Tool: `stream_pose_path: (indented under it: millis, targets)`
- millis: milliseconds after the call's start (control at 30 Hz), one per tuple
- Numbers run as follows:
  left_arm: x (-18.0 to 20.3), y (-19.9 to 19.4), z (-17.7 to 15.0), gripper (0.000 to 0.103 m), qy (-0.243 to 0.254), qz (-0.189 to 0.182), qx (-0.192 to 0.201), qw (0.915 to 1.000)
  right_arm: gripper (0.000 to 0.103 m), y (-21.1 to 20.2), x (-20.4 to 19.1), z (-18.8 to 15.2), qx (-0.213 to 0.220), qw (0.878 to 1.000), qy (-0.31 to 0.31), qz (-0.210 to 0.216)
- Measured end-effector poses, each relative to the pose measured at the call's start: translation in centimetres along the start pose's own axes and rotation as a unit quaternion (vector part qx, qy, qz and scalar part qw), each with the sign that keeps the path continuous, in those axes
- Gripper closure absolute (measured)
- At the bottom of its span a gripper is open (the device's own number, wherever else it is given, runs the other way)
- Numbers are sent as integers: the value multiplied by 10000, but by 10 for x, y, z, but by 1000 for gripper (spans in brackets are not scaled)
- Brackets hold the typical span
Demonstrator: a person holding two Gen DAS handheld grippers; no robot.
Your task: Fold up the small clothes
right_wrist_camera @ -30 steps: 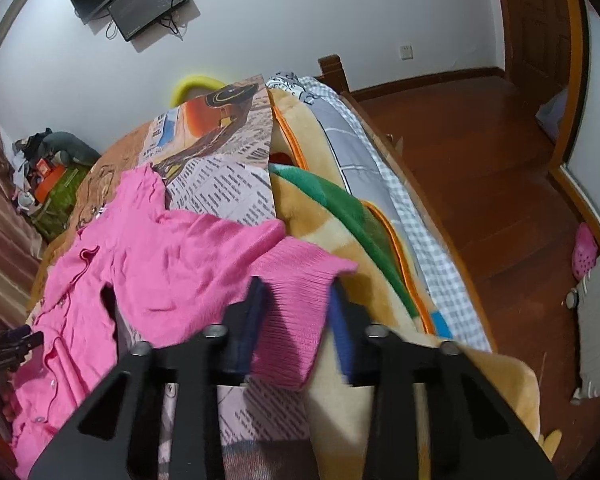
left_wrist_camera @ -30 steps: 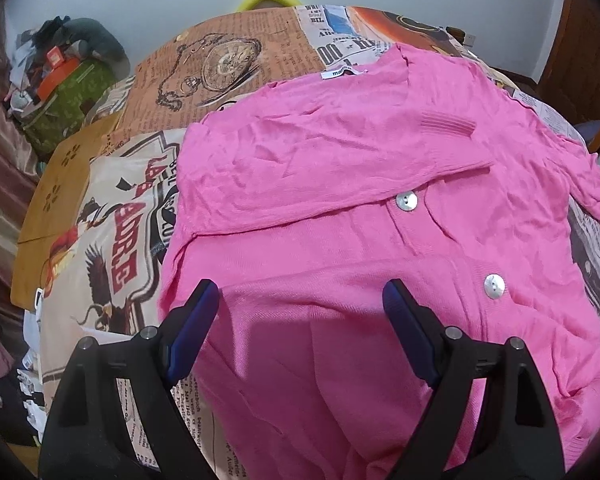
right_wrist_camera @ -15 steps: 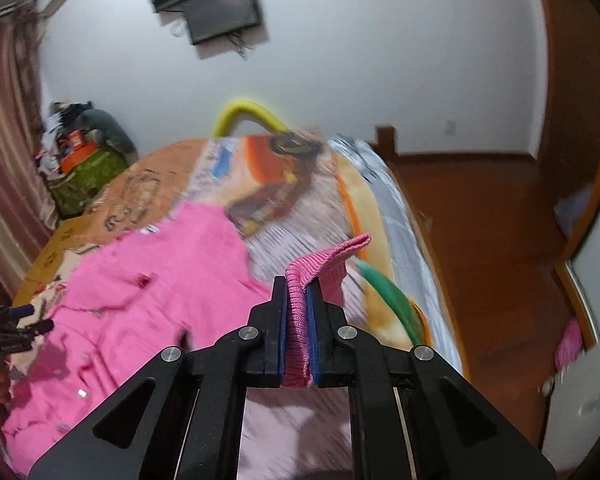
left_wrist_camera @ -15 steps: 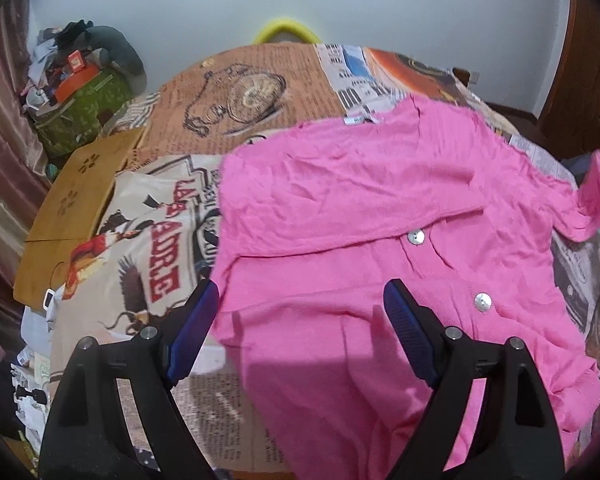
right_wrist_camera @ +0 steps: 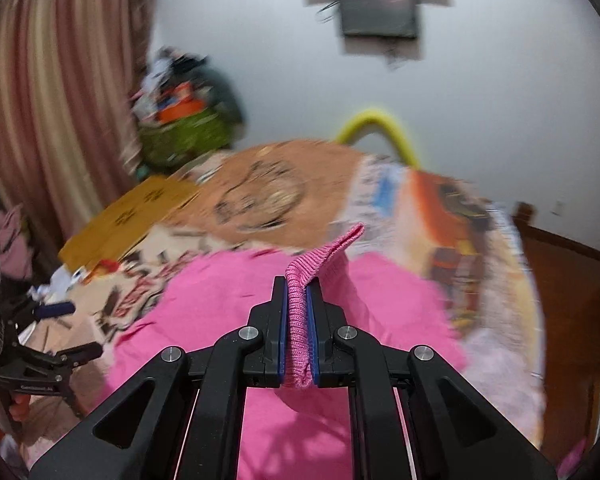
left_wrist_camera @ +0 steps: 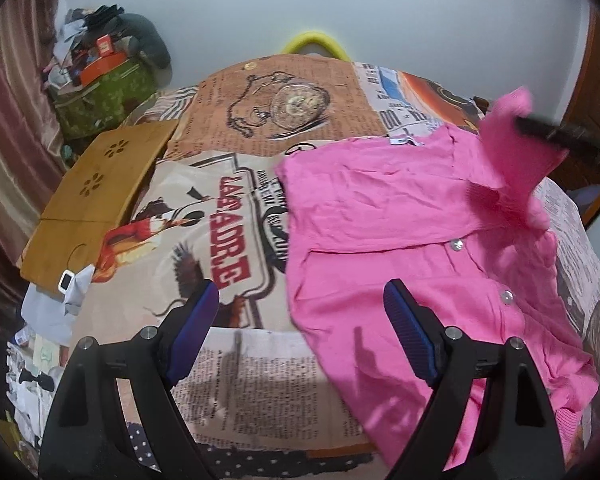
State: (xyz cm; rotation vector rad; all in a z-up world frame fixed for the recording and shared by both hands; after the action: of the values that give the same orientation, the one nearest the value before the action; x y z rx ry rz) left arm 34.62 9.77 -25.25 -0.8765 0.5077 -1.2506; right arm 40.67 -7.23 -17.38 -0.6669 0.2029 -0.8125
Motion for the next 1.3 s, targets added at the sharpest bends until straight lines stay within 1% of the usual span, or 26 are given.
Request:
stream_pose_path:
  millis: [33,100,200,267,300,367,433,567,633,667,733,800,867,967,1067,1133,1200,1233,1300]
  targets:
    - [-2,-1,1,19,-23,7,-1,10000,95,12,-11,-2,-69,9999,-46,103]
    - [-5,-2,2,19,-67,22,0,10000,94,34,-32,-12,-365,9980,-79,502]
    - [-5,-2,4,19,-82,30,13,10000,93,49,-46,-27,-674,9950,-34,733]
    - [-2,-1,4,19,-76,17,-5,10000,84,49,-44,-37,-818,9919,114,968]
    - [1,0,5,19,-75,0,-30,10000,81,45,-39,-40,-837,9912,203,1000]
    - [8,4,6,19,-67,-47,-80,9999,69,32,-28,-41,-748,9924,299,926]
    - [18,7,8,19,-47,-153,-121,9998,61,13,-10,-42,-564,9949,409,726]
    - [41,21,14,19,-30,-334,-260,9991,59,-18,21,-47,-366,9978,472,290]
    - [50,30,17,19,-46,-389,-347,9986,55,-27,36,-54,-380,9980,492,55]
    - [55,39,19,19,-82,-416,-456,9981,54,-31,44,-61,-416,9979,484,-98]
    - [62,54,22,24,-169,-489,-647,9966,54,-34,57,-75,-536,9970,481,-291]
    - [68,69,25,32,-249,-510,-823,9950,54,-32,68,-90,-675,9956,516,-384]
    - [73,84,27,37,-333,-555,-1002,9929,54,-26,77,-104,-790,9941,587,-456]
    - [80,104,27,49,-401,-647,-1241,9893,54,-18,91,-114,-869,9924,732,-477]
    - [86,121,25,62,-407,-707,-1447,9861,54,-7,101,-117,-871,9915,869,-425]
    - [89,125,25,70,-394,-739,-1431,9862,54,0,107,-118,-856,9912,943,-368]
    - [94,124,28,95,-321,-817,-1350,9870,54,12,111,-117,-856,9905,1034,-286]
    - [96,122,29,101,-279,-814,-1288,9879,54,17,113,-118,-871,9898,1096,-256]
    - [100,117,32,101,-167,-927,-1139,9890,54,28,116,-118,-891,9882,1232,-188]
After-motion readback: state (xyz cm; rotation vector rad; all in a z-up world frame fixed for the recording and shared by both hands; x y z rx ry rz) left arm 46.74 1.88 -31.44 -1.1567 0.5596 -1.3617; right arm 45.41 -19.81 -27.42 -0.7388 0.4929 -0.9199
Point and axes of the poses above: each gripper's, at about its wrist camera, not at the fingertips, and y roughly the way its jaws point, x to its right, z to its top, the point moved 7 cm from there along y, roughly the way its jaws point, and after that the axes turned 14 degrees about -y, right-handed, at the moved point
